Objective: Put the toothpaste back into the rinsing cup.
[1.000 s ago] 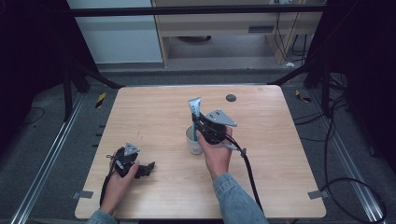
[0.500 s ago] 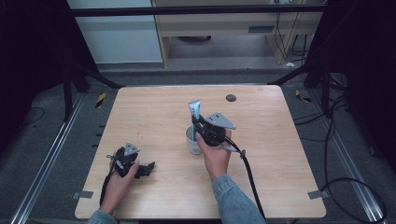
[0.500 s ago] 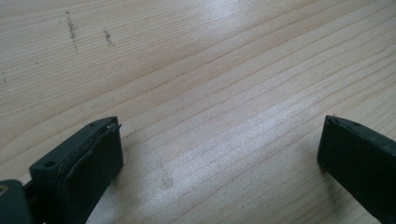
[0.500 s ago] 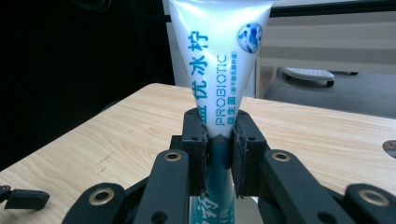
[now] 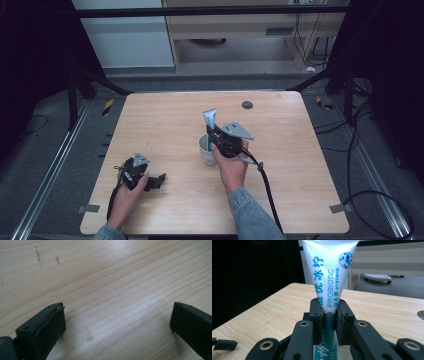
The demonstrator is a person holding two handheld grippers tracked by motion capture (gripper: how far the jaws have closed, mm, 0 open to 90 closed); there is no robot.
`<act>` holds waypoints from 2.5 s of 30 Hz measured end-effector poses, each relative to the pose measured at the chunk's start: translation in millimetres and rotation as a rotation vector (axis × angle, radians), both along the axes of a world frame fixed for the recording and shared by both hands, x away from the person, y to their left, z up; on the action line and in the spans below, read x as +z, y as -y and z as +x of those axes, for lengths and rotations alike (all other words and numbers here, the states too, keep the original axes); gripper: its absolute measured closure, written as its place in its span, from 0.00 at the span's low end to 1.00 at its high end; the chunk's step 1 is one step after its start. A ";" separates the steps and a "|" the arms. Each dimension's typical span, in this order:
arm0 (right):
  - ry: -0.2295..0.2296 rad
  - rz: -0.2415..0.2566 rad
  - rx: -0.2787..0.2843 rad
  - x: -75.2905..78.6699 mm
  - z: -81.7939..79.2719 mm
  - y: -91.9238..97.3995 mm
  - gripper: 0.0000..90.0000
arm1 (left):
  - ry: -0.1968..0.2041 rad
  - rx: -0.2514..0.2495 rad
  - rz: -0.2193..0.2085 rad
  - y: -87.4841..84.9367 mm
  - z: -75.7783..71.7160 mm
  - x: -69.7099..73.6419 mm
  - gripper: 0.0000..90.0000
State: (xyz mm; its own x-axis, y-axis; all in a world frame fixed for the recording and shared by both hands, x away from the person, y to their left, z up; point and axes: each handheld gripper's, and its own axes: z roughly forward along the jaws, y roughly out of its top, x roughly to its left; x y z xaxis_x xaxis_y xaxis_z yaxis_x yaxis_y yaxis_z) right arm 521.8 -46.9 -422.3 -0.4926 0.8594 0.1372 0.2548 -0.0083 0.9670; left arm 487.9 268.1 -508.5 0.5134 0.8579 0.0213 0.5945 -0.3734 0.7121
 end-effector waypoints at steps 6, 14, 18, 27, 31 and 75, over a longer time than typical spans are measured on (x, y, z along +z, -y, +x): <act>-0.008 0.008 0.000 -3.4 -1.0 0.2 0.86 | 0.000 0.000 0.000 0.0 0.0 0.0 0.00; -0.011 -0.001 -0.004 -6.0 -1.2 -0.3 0.86 | 0.000 0.000 0.000 0.0 0.0 0.0 0.00; -0.011 -0.010 -0.006 -8.9 -1.3 0.4 0.86 | 0.000 0.000 -0.001 0.0 0.1 0.0 0.00; -0.022 -0.013 -0.007 -12.3 -0.8 -0.9 0.86 | 0.000 0.000 0.000 0.0 0.1 0.0 0.00; -0.024 -0.014 -0.007 -13.3 -0.4 -1.6 0.86 | 0.000 0.000 0.000 0.0 0.1 0.0 0.00; -0.089 0.006 -0.029 -15.4 8.3 6.6 0.83 | 0.000 -0.002 0.000 0.0 0.2 0.0 0.00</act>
State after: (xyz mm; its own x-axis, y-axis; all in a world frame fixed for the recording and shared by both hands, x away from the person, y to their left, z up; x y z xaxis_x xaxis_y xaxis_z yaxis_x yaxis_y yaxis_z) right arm 530.2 -53.5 -437.7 -0.4530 0.8723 0.1841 0.3390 -0.0224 0.9405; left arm 488.1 268.1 -508.5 0.5149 0.8570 0.0209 0.5940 -0.3743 0.7121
